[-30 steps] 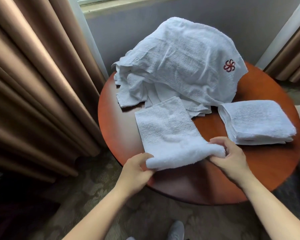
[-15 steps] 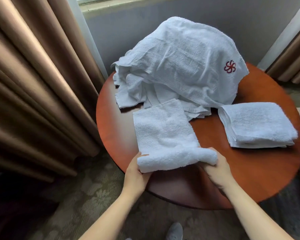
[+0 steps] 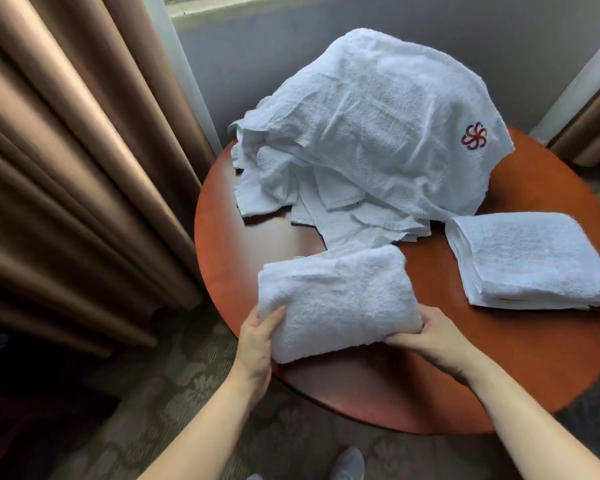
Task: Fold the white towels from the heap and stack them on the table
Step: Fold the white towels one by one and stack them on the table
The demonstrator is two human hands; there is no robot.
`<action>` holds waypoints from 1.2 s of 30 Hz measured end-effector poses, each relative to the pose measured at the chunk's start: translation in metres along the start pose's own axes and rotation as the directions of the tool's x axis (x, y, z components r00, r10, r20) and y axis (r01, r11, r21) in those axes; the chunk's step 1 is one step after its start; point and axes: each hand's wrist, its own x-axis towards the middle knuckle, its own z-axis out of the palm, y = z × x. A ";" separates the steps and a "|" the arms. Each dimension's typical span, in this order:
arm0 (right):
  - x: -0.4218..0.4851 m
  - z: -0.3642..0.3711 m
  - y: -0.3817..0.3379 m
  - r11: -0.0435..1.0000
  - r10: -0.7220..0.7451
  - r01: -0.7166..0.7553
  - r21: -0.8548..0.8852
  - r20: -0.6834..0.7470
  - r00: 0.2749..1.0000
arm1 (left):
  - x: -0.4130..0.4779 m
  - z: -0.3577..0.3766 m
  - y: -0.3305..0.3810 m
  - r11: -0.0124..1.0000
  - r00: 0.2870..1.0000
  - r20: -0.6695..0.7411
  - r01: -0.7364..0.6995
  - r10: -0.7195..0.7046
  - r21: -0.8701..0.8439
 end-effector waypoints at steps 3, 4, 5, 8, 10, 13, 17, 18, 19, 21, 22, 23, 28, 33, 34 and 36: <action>0.007 0.004 0.007 0.999 -0.020 0.024 0.032 -0.122 0.992 | 0.000 -0.007 -0.005 0.991 0.999 0.034 -0.009 0.004 0.136; 0.011 0.006 0.010 0.999 -0.015 0.021 0.040 -0.138 0.990 | -0.001 -0.007 -0.008 0.979 0.999 0.042 -0.015 0.006 0.202; 0.014 0.008 0.010 0.999 -0.006 0.013 0.049 -0.132 0.991 | -0.002 -0.007 -0.010 0.966 0.999 0.044 -0.025 0.014 0.258; 0.023 0.009 0.012 0.999 0.009 -0.004 0.049 -0.094 0.996 | 0.000 -0.001 -0.015 0.936 0.995 -0.030 -0.075 0.091 0.344; 0.029 0.007 0.008 0.999 -0.001 0.005 0.052 -0.078 0.997 | 0.001 0.005 -0.012 0.932 0.990 -0.055 -0.105 0.132 0.347; 0.038 0.004 0.003 0.999 -0.034 0.035 0.013 -0.079 0.996 | 0.006 0.008 -0.011 0.941 0.988 -0.062 -0.117 0.144 0.318; 0.042 0.004 0.009 0.999 0.001 -0.007 -0.031 -0.186 0.982 | 0.016 0.009 -0.009 0.954 0.995 -0.065 -0.055 0.077 0.296; 0.042 0.006 0.012 0.999 0.017 -0.028 -0.047 -0.227 0.974 | 0.021 0.010 -0.007 0.943 0.996 -0.065 -0.036 0.061 0.332; 0.043 0.008 0.015 0.997 0.038 -0.055 -0.057 -0.267 0.963 | 0.026 0.011 -0.006 0.925 0.997 -0.068 -0.009 0.037 0.379; 0.045 0.012 0.019 0.987 0.082 -0.123 -0.098 -0.346 0.935 | 0.033 0.013 -0.007 0.872 0.995 -0.101 0.070 -0.023 0.485; 0.047 0.014 0.020 0.978 0.098 -0.159 -0.132 -0.382 0.919 | 0.036 0.013 -0.009 0.834 0.991 -0.131 0.104 -0.039 0.542; 0.050 0.015 0.020 0.965 0.124 -0.206 -0.162 -0.410 0.904 | 0.038 0.013 -0.011 0.789 0.986 -0.163 0.128 -0.036 0.601; 0.060 0.017 0.020 0.935 0.205 -0.310 -0.170 -0.453 0.868 | 0.040 0.019 -0.010 0.731 0.972 -0.229 0.126 0.043 0.670; 0.053 0.017 0.005 0.957 0.068 -0.195 -0.217 -0.483 0.873 | 0.040 0.019 -0.001 0.809 0.981 -0.127 -0.048 0.150 0.586; 0.053 0.017 0.005 0.958 0.083 -0.202 -0.203 -0.477 0.875 | 0.042 0.017 -0.002 0.813 0.985 -0.128 -0.018 0.113 0.582; 0.057 0.018 0.009 0.949 0.145 -0.258 -0.179 -0.479 0.866 | 0.049 0.012 -0.008 0.763 0.983 -0.177 0.083 0.042 0.641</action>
